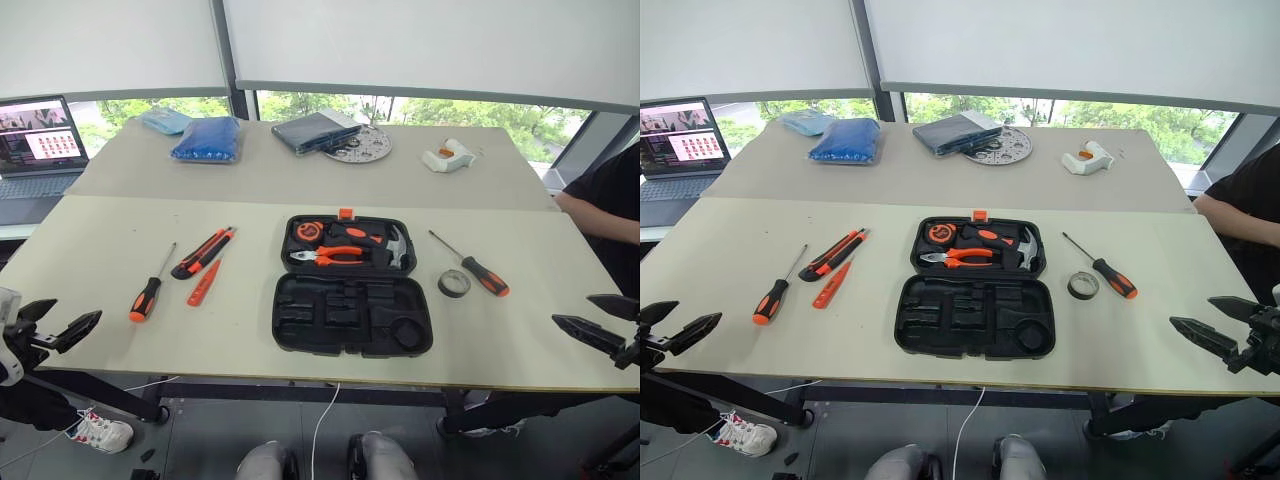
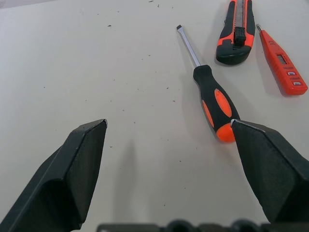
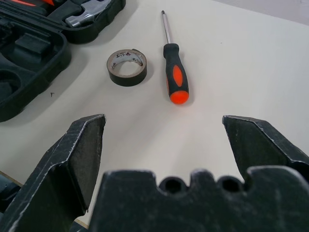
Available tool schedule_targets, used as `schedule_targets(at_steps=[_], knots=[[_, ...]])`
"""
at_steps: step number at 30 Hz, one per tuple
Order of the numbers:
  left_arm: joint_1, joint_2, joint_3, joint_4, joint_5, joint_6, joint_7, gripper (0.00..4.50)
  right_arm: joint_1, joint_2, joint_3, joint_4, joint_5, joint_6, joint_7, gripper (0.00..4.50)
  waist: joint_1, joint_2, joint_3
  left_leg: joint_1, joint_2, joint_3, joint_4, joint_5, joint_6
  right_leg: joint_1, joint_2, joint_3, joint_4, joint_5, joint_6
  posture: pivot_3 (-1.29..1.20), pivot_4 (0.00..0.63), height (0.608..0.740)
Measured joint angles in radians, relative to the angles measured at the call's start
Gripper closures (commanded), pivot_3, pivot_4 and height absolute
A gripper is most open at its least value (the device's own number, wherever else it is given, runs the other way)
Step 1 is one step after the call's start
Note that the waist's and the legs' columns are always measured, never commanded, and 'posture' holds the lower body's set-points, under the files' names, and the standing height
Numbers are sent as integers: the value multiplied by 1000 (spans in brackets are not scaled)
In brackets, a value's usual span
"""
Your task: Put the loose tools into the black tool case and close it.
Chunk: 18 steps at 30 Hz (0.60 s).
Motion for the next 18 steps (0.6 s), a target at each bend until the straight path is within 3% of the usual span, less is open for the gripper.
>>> schedule_targets(at_steps=[4,11,18], knots=[[-18,9,-22,-30,-15,98,12,99,-1,0,0,-35,6,13,-2,0,0,0,0,0,0,0,0,0,0,0,0,0,0,0,0,0,150,718],[-175,90,-185,-114,-37,328,59,99,-107,-62,79,-373,185,172,-3,0,-1,0,0,1,1,-1,0,1,-3,0,3,1,2,0,0,0,150,718],[-344,97,-378,4,26,432,105,99,-321,-59,276,-546,325,242,-68,0,1,-2,2,0,0,-1,0,1,-2,0,3,0,2,0,-1,0,150,718]])
